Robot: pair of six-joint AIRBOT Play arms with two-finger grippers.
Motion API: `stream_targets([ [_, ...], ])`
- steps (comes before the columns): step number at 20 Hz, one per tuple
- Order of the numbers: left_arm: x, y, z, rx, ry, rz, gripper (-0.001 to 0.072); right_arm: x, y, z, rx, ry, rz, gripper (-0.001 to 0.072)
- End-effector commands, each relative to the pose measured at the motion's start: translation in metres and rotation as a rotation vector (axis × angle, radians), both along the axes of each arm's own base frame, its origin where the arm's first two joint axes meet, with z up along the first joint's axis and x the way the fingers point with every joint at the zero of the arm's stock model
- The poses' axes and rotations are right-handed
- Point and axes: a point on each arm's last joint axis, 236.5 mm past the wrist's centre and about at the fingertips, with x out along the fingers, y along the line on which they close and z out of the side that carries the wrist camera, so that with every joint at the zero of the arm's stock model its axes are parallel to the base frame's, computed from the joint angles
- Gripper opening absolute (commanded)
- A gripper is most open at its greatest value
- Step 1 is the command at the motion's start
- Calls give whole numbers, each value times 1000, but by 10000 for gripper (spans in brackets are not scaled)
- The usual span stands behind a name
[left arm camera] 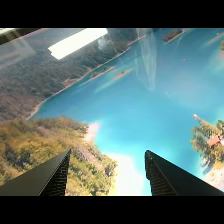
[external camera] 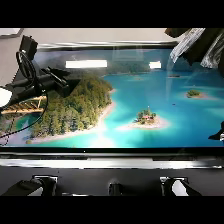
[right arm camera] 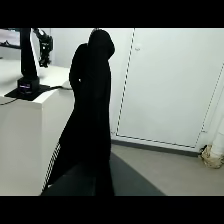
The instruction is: Fold the clothes and pants, and hang the long-sleeved shirts on hangers.
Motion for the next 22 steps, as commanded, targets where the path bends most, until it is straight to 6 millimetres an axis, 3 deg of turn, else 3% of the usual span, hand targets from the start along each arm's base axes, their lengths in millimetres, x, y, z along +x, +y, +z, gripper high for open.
stream_targets([
  [1,0,0,0,0,0,-1,532,-8,3,-9,60,-37,2,172],
  [2,0,0,0,0,0,-1,532,-14,8,-4,54,-55,6,268],
  [5,0,0,0,0,0,-1,531,-48,33,21,4,-125,11,444],
  [7,5,4,7,-69,24,55,532,-82,58,44,-50,-190,15,445],
  [10,22,31,36,-324,89,247,532,-132,104,83,-178,-306,61,420],
  [12,28,52,49,-447,117,336,532,-134,138,116,-286,-444,218,354],
  [14,30,70,54,-526,151,398,530,-100,169,140,-327,-579,487,315],
  [15,30,76,54,-559,180,422,519,-67,181,144,-292,-636,652,296],
  [16,29,81,49,-563,208,433,432,-32,190,140,-217,-671,802,228],
  [18,20,83,31,-519,288,422,239,58,215,103,7,-573,1095,97],
  [19,14,83,20,-479,326,411,168,102,238,75,108,-442,1260,35],
  [20,8,88,7,-416,358,413,52,136,265,48,226,-363,1429,34],
  [22,-2,104,-17,-309,420,438,23,180,294,-20,559,-232,1616,33],
])
